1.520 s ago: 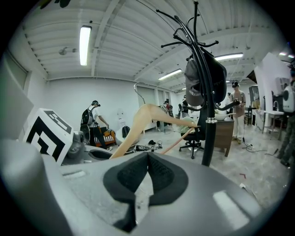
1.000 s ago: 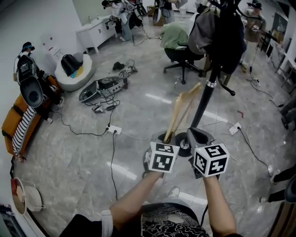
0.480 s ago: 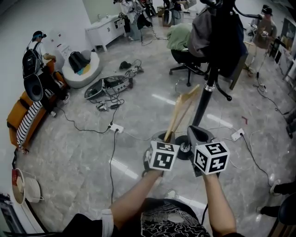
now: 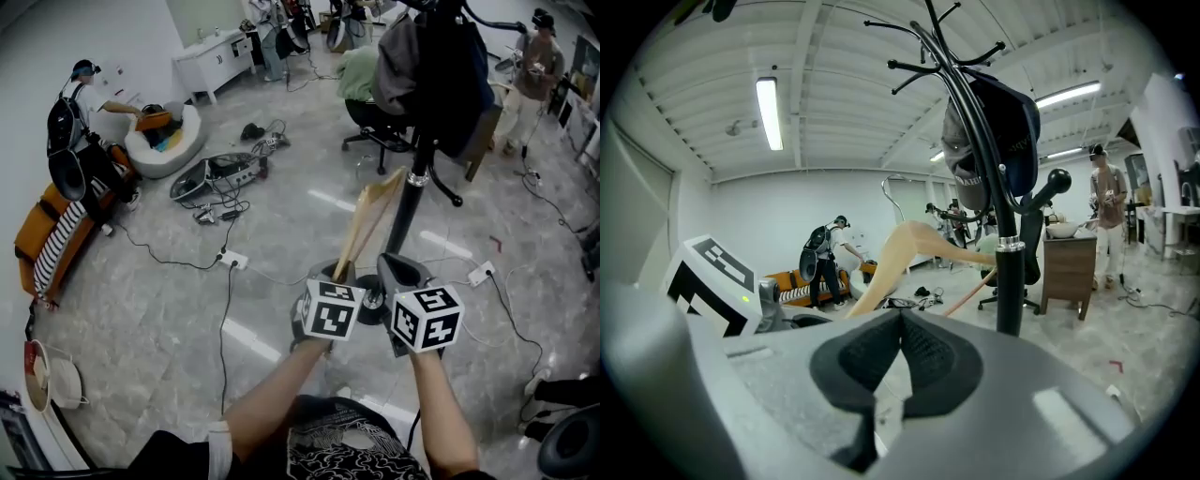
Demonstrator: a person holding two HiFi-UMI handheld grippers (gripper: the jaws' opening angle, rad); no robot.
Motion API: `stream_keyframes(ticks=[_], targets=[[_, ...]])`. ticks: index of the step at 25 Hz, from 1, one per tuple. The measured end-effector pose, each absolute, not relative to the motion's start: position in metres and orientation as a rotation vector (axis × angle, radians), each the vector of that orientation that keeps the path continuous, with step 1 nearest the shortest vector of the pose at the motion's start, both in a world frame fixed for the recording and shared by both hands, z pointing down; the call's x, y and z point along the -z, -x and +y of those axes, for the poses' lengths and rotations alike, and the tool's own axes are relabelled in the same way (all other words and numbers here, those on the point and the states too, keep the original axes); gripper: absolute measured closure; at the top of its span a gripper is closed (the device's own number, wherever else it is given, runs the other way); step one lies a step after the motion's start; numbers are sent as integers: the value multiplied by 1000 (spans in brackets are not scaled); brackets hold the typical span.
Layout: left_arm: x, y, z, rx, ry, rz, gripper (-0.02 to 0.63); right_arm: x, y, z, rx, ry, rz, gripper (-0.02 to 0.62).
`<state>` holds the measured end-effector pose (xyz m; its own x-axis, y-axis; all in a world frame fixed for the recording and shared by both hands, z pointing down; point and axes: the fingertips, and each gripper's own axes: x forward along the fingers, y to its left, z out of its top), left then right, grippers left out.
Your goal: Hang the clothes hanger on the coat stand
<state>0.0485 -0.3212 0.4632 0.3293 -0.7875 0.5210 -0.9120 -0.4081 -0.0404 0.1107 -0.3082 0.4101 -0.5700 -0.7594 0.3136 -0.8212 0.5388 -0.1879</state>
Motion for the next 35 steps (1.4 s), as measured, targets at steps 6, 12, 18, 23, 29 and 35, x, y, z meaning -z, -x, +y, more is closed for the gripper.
stream_keyframes(ticks=[6,12,18,23,29,35], targets=[[-470,-51,-338,-693,-2326,-1526,586,-415,-114,-323,-475,-1339,-2574,595],[-472,-59,-353,-698,-2335,-1510,586,-417,-119,-337,-472,-1349,-2567,595],[-472,-66,-368,-697,-2347,-1499,586,-415,-122,-352,-457,-1356,-2563,595],[-474,-73,-380,-696,-2359,-1496,586,-416,-126,-362,-451,-1359,-2561,595],[-478,-81,-388,-708,-2369,-1470,586,-417,-127,-371,-445,-1363,-2558,595],[-485,-87,-402,-721,-2372,-1454,586,-420,-129,-384,-444,-1368,-2554,595]])
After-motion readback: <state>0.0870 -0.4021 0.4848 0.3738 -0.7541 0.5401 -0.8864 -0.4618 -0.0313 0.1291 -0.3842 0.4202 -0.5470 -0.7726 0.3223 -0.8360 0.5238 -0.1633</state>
